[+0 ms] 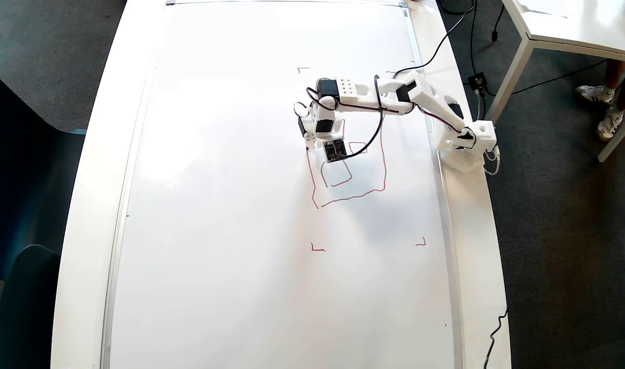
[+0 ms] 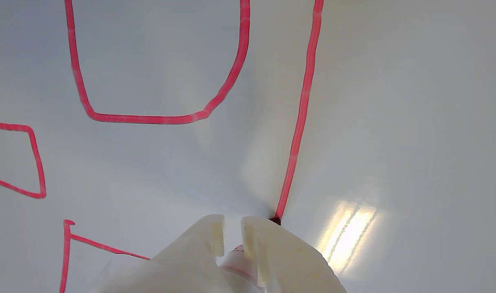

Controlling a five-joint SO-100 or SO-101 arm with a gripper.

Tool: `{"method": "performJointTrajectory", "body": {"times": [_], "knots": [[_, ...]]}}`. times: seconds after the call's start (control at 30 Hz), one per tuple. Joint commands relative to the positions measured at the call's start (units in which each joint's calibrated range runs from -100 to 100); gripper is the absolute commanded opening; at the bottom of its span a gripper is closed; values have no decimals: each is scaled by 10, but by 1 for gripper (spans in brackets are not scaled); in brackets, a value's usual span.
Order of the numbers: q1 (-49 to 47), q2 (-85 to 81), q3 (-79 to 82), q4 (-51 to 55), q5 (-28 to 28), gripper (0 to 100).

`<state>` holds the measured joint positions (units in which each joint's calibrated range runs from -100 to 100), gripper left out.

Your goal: Draw on a whiteboard a robot head using a pen attached to the gripper

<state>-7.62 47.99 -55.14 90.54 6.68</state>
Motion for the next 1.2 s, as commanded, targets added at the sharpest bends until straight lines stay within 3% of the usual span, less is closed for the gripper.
{"method": "performJointTrajectory", "body": {"times": [0.0, 0.37, 1.17], "knots": [[-2, 1, -13, -25, -1, 1], [-1, 2, -12, -108, -1, 1], [-35, 2, -3, -127, -9, 1]]}}
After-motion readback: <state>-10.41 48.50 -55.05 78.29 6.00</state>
